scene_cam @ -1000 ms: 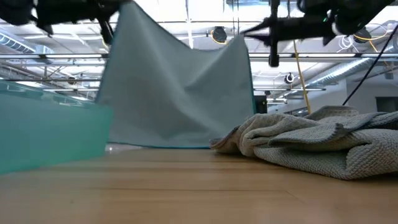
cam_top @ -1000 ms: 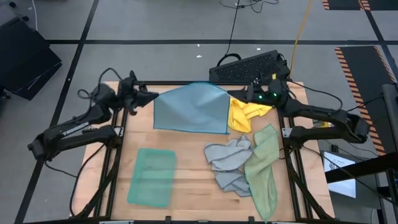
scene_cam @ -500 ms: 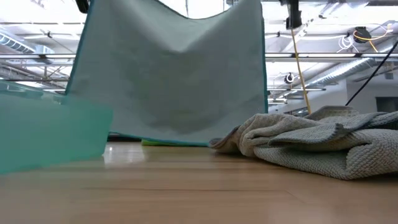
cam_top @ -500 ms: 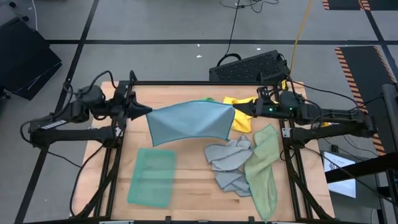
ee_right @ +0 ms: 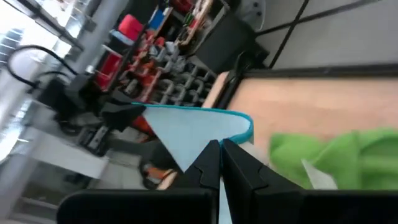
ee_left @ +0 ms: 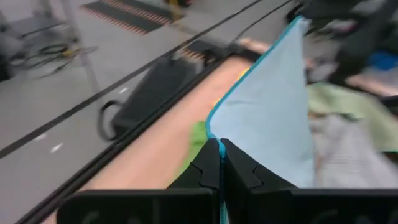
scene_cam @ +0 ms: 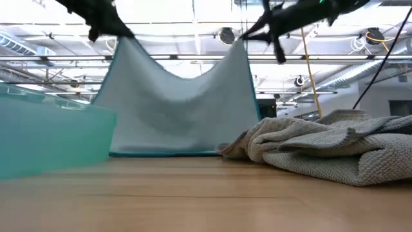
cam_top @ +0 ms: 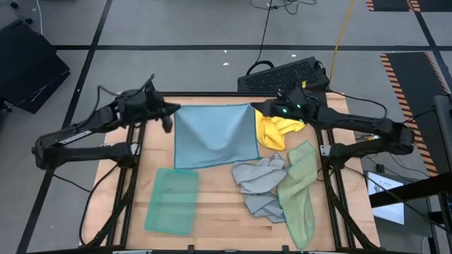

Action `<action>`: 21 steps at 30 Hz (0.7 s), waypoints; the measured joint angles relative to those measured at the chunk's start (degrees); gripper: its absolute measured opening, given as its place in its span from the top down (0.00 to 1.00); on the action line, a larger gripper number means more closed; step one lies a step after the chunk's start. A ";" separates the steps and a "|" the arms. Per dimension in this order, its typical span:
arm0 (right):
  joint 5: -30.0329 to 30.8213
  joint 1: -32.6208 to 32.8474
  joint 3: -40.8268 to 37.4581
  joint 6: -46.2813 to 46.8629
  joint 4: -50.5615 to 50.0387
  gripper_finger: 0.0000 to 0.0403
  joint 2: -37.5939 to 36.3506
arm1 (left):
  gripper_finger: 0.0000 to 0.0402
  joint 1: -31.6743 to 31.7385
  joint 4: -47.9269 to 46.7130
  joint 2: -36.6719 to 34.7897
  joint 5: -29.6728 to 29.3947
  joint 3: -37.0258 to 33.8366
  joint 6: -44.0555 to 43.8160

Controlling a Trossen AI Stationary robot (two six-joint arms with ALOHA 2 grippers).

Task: Fold microfiber towels
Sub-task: Fold the blue microfiber cloth

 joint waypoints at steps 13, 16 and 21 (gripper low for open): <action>-16.25 -15.86 0.00 -6.73 17.54 1.00 14.20 | 0.99 20.00 7.68 12.46 15.39 -0.04 7.01; -18.59 -17.17 0.00 -7.07 17.35 1.00 15.44 | 0.99 22.47 7.93 13.43 16.53 -0.04 7.08; -21.16 -17.46 0.00 -10.75 17.12 1.00 16.78 | 0.99 25.37 6.64 15.15 20.90 -0.03 9.30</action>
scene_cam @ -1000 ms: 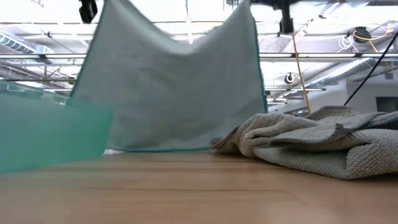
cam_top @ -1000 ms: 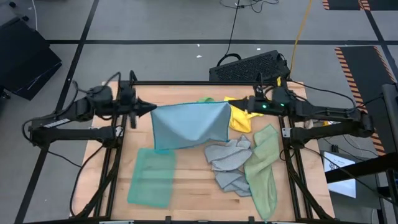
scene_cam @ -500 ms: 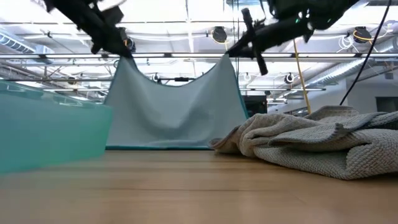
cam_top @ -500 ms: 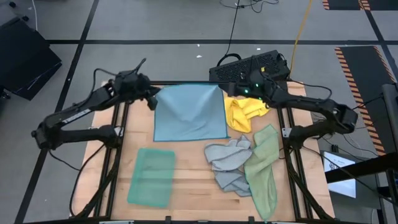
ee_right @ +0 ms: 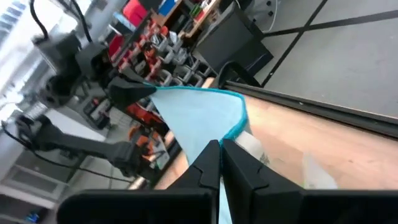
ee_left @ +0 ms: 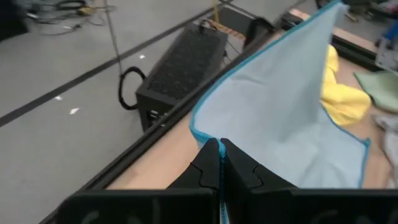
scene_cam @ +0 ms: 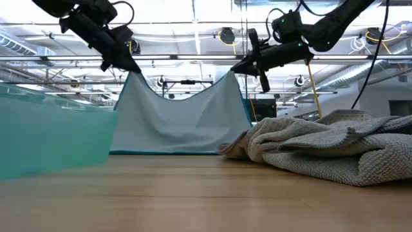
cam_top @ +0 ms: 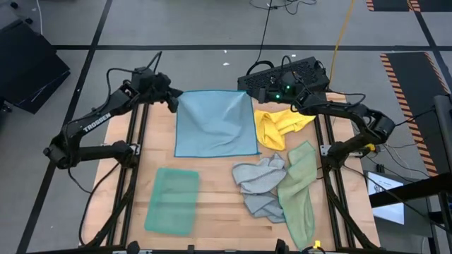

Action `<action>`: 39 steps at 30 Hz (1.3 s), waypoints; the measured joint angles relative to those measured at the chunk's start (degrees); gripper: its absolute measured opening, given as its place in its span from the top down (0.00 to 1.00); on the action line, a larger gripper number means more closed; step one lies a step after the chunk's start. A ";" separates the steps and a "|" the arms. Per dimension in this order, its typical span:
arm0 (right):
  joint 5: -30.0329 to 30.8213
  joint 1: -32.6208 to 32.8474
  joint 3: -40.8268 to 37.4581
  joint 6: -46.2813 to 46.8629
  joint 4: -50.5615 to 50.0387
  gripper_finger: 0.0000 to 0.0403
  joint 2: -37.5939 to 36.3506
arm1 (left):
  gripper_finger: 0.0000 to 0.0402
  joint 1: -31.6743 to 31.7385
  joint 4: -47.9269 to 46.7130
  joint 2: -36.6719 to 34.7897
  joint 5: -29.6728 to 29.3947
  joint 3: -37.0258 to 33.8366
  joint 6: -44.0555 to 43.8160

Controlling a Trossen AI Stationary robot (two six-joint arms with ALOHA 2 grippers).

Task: Fold microfiber towels
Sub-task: Fold the blue microfiber cloth

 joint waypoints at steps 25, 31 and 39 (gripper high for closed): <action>-10.90 -13.59 -0.02 -4.37 1.39 1.00 6.53 | 0.99 11.08 4.50 11.30 21.90 -0.01 4.78; -17.76 -12.13 -0.02 -6.51 -1.87 1.00 6.53 | 0.99 9.69 -2.07 11.28 28.20 -0.01 6.09; -25.63 -9.67 -0.03 -10.06 -15.78 1.00 6.53 | 0.99 7.72 -15.58 11.28 30.20 -0.01 12.91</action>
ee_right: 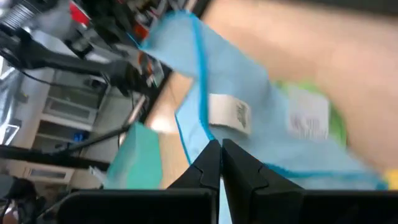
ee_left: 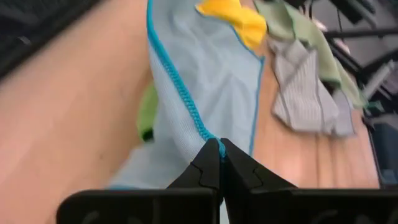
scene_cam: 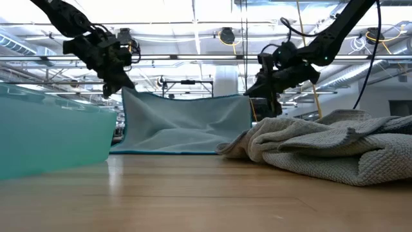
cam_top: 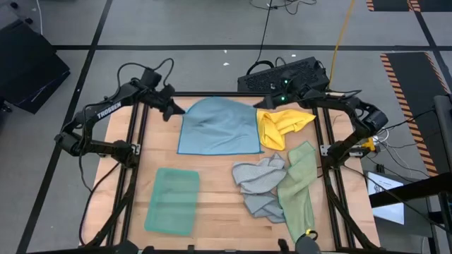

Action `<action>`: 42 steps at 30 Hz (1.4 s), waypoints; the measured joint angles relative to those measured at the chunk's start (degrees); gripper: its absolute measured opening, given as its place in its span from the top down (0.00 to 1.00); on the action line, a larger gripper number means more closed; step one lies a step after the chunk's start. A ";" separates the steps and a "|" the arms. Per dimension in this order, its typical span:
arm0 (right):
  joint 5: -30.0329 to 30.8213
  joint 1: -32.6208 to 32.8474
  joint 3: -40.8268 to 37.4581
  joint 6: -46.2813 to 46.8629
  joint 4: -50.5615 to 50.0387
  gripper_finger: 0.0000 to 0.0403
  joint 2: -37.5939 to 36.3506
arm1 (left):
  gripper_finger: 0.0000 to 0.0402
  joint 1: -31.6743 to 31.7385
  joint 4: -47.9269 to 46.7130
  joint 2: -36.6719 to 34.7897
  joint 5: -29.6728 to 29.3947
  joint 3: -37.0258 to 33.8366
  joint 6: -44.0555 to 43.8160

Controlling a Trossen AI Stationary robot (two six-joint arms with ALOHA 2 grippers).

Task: Fold microfiber towels
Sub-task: Fold the blue microfiber cloth

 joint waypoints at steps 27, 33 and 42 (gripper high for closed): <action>10.99 14.54 -1.41 -4.78 -22.63 1.00 0.00 | 0.99 -9.90 -6.01 -0.04 -1.55 -11.92 4.02; 12.91 17.36 -4.67 -3.69 -22.04 1.00 0.00 | 0.99 -12.46 -4.63 -0.04 -3.23 -14.65 3.13; 15.74 20.06 -7.21 -2.64 -20.35 1.00 0.00 | 0.99 -15.25 1.46 -0.04 -7.39 -15.80 -0.87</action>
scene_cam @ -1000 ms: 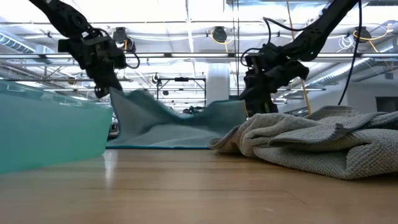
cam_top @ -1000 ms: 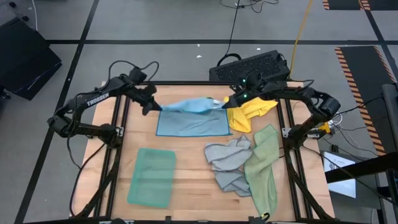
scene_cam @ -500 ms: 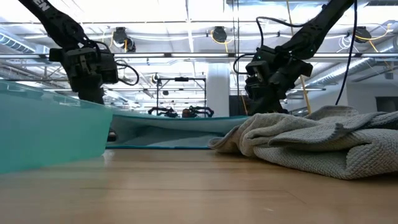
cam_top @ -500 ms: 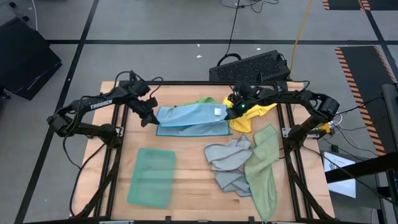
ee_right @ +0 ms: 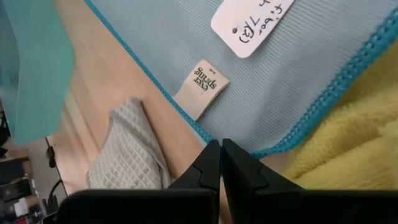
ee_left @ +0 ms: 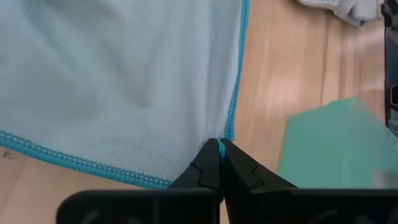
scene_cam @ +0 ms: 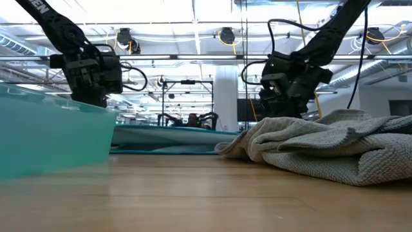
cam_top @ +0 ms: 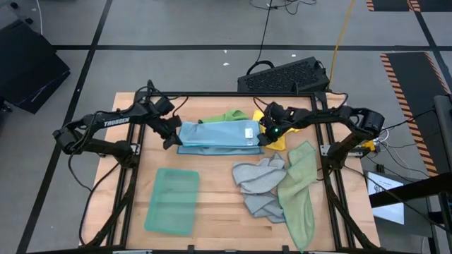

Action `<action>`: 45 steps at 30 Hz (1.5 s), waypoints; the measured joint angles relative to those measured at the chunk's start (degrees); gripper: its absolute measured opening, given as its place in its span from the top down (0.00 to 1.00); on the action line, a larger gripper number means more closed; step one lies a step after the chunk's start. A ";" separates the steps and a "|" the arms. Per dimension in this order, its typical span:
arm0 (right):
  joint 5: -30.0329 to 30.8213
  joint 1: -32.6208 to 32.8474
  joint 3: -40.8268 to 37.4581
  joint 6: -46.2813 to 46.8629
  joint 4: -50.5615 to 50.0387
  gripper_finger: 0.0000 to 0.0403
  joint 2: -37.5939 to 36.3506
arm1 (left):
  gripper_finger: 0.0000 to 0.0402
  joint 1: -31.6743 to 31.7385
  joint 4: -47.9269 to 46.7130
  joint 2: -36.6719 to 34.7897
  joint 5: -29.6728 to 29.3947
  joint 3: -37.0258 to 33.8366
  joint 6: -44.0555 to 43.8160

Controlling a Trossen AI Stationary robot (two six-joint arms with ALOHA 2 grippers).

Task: Fold microfiber towels
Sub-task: Fold the blue microfiber cloth

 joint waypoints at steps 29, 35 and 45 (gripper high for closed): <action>4.13 2.68 -1.53 3.42 2.59 0.62 -1.79 | 0.57 -4.84 -0.25 0.00 4.96 0.63 -19.50; 4.04 3.03 -1.54 4.62 2.59 0.64 -5.46 | 0.60 -4.98 0.32 0.00 -0.58 3.98 -20.40; 5.90 6.70 -1.52 15.31 1.33 0.65 -17.29 | 0.60 -4.93 2.65 -0.02 -20.97 8.15 -26.62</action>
